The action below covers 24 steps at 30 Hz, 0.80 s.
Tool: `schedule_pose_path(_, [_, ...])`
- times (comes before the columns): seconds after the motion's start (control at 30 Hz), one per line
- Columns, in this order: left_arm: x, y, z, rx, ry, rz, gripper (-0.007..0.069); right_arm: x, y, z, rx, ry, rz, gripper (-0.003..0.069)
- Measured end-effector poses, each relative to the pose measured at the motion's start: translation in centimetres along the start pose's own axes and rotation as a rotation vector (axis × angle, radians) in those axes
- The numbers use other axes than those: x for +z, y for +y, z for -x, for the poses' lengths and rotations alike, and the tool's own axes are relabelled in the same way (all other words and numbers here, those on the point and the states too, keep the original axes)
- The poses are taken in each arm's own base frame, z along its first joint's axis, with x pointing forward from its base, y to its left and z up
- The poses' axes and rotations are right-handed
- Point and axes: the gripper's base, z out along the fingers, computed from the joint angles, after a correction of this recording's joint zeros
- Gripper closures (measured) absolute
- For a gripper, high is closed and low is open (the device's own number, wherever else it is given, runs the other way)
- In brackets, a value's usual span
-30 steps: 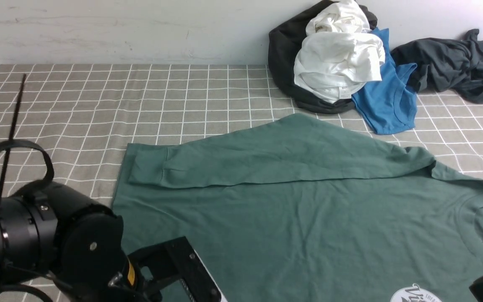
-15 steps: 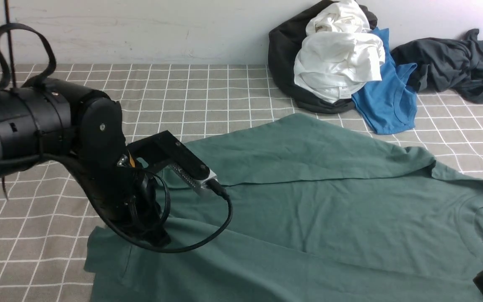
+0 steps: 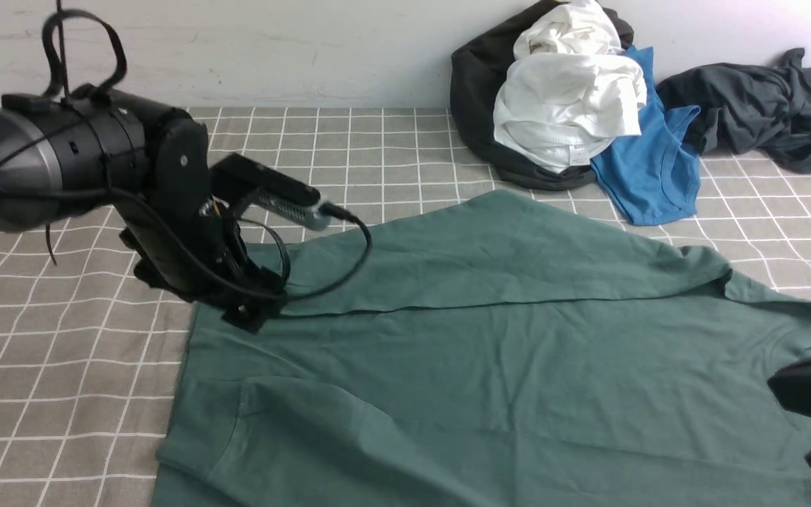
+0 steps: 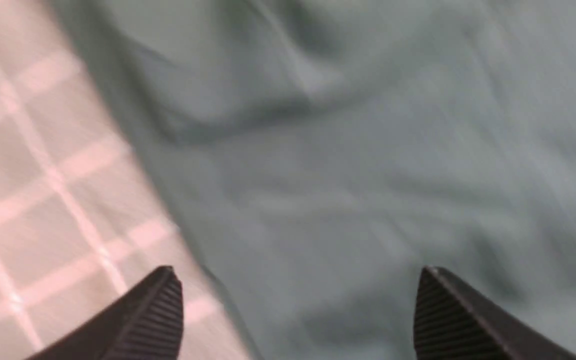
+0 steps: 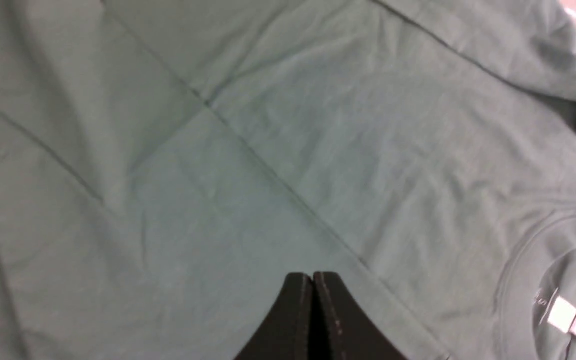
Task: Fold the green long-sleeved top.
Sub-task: Use the left arm to drag and place the cuff at the centered position on the left edge of the fabric, then use the left arm to clamp the cuff farthest from it
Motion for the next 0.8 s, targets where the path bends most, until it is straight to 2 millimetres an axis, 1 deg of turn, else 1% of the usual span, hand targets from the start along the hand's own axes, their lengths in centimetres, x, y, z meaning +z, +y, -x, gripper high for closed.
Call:
schedule_pose_path(0.07, [0.5,1.2,1.0,-0.021,-0.015,0.003,0.0052,1.0,-0.2,0.5,-0.005,0.021,-0.002,0.0674])
schedule_pose_path(0.13, [1.5,1.8,1.8,-0.018,-0.017,-0.004,0.0052,2.2,-0.4,0.9,-0.006,0.056,0.006,0.0674])
schedule_pose_path(0.2, [2.9,2.0,2.5,0.001,-0.008,-0.012,0.0052,3.2,-0.4,1.1,-0.005,0.09,0.015,0.0674])
schedule_pose_path(0.23, [2.9,2.0,2.5,0.001,-0.008,-0.012,0.0052,3.3,-0.4,1.2,-0.005,0.092,0.015,0.0674])
schedule_pose_path(0.27, [4.2,2.0,3.0,0.013,0.003,-0.02,0.0052,4.1,-0.5,1.2,-0.005,0.12,0.023,0.0674])
schedule_pose_path(0.33, [5.5,2.0,3.4,0.013,0.009,-0.026,0.0052,4.9,-0.5,1.3,-0.004,0.147,0.03,0.0674])
schedule_pose_path(0.4, [6.8,2.0,3.7,0.012,0.025,-0.03,0.0052,5.4,-0.5,1.3,-0.004,0.163,0.035,0.0674])
schedule_pose_path(0.47, [7.7,2.1,4.0,0.013,0.031,-0.029,0.0052,5.6,-0.5,1.3,-0.004,0.168,0.036,0.0674])
schedule_pose_path(0.6, [8.4,2.3,4.7,-0.013,0.026,-0.018,0.0052,5.8,-0.5,1.4,-0.004,0.171,0.037,0.0674])
schedule_pose_path(0.8, [8.1,2.6,5.3,-0.048,0.006,0.005,0.0052,5.9,-0.6,1.5,0.011,0.161,0.033,0.0674])
